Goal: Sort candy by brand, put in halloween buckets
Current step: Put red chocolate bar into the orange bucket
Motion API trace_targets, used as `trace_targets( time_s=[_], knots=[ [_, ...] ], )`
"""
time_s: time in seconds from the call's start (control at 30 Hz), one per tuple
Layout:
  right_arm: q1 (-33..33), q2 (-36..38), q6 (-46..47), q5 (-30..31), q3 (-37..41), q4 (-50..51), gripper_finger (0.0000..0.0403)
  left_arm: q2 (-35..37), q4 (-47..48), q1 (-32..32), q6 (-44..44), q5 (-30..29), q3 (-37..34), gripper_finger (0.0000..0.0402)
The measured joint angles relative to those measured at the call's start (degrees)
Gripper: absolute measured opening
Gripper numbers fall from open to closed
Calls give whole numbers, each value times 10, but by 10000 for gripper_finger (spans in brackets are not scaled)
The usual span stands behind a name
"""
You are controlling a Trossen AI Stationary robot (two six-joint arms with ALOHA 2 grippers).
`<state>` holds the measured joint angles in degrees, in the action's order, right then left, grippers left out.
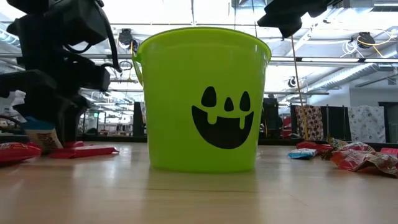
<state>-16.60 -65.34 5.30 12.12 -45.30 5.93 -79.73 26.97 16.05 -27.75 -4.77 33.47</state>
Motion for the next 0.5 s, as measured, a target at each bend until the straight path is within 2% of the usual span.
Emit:
trace_targets(
  time_s=[0.17, 0.4, 0.5],
  knots=[
    [0, 0, 0, 0, 0, 0, 160, -1, -16, 0, 13, -23, 0, 202],
    [0, 0, 0, 0, 0, 0, 160, 0, -16, -3, 13, -18, 1, 202],
    [0, 0, 0, 0, 0, 0, 160, 17, 12, 3, -11, -14, 23, 202]
  ],
)
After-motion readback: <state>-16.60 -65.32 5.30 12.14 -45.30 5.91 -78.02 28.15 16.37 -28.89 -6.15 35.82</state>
